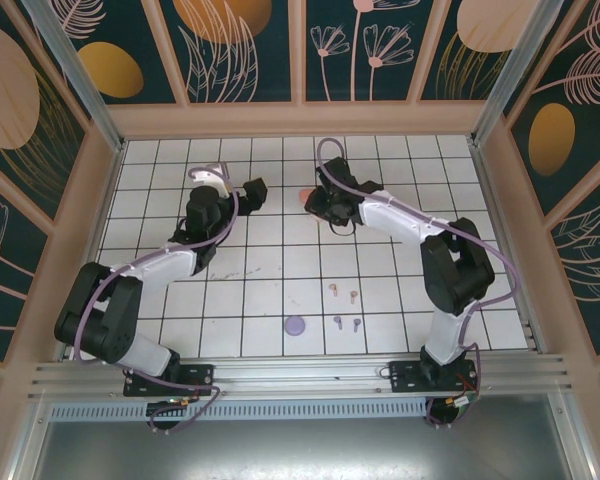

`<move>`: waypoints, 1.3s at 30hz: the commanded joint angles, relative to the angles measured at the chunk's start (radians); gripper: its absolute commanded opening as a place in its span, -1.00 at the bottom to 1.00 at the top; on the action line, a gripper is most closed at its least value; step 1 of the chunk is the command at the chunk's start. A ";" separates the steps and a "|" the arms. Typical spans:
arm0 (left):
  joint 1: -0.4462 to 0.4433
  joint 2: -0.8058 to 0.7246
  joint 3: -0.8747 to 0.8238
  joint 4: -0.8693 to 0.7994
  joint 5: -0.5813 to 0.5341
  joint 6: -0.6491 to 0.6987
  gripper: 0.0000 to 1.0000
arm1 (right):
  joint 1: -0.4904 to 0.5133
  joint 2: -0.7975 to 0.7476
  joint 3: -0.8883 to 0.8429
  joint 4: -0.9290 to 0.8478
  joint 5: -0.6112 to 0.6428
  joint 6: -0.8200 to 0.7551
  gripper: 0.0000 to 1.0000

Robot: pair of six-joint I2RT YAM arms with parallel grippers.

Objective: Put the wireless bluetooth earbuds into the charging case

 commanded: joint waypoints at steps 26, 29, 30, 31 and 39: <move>0.003 0.280 -0.114 0.712 0.366 -0.301 0.85 | -0.070 0.043 0.068 0.092 -0.135 0.068 -0.24; 0.003 0.295 -0.112 0.755 0.376 -0.320 0.83 | -0.071 0.045 0.079 0.095 -0.144 0.083 -0.24; 0.003 0.298 -0.111 0.762 0.379 -0.324 0.83 | -0.072 0.045 0.082 0.096 -0.146 0.090 -0.25; 0.003 0.301 -0.111 0.771 0.382 -0.327 0.82 | -0.073 0.045 0.085 0.098 -0.147 0.098 -0.25; 0.002 0.334 -0.103 0.842 0.431 -0.367 0.75 | -0.075 0.042 0.075 0.155 -0.183 0.198 -0.25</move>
